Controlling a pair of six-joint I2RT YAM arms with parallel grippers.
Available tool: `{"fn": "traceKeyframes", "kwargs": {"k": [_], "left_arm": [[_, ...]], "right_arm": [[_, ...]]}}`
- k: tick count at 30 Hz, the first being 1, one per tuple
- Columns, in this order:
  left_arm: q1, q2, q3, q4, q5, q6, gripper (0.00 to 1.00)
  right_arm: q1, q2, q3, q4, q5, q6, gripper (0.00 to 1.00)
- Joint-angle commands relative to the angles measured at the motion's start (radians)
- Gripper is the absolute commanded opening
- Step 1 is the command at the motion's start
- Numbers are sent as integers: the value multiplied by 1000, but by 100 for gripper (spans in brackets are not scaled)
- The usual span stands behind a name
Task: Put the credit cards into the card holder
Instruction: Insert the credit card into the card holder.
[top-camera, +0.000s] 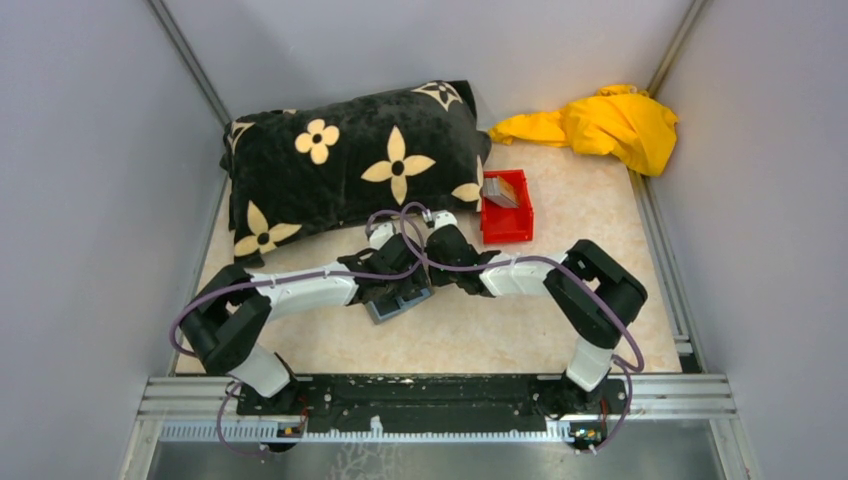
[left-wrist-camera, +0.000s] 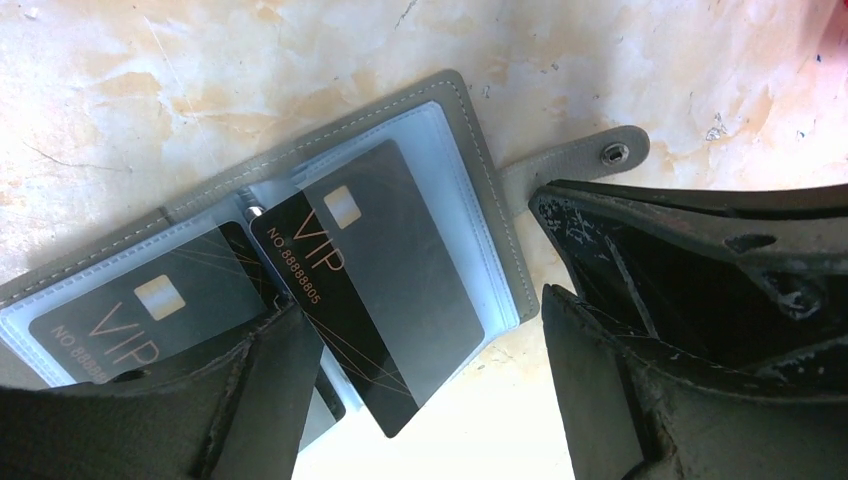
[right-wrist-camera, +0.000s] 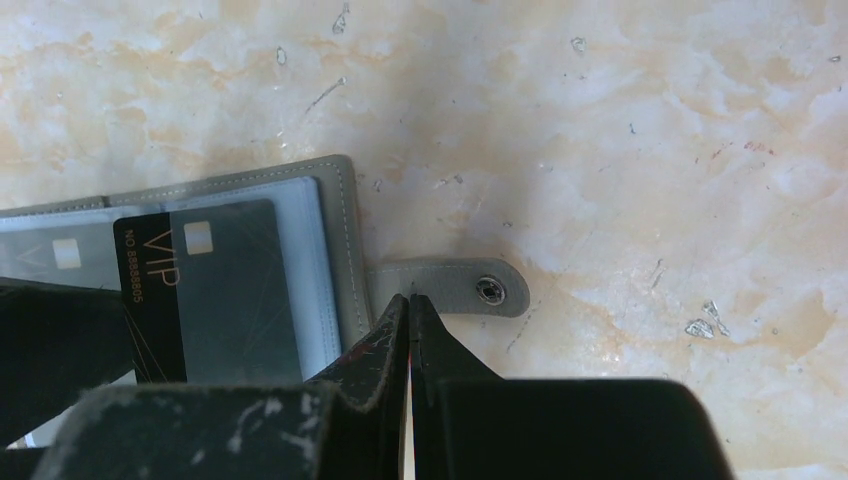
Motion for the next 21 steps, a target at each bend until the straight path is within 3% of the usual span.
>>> {"fn": "traceKeyframes", "kwargs": {"k": [1,21], "left_arm": [[12,21,-80,-200,3,8,87],[34,-197,-133,-201,-42,-65,85]], "right_arm": [[-20,36,-6,23,23,12,0],[-33,60,-5,12,20,23,0]]}}
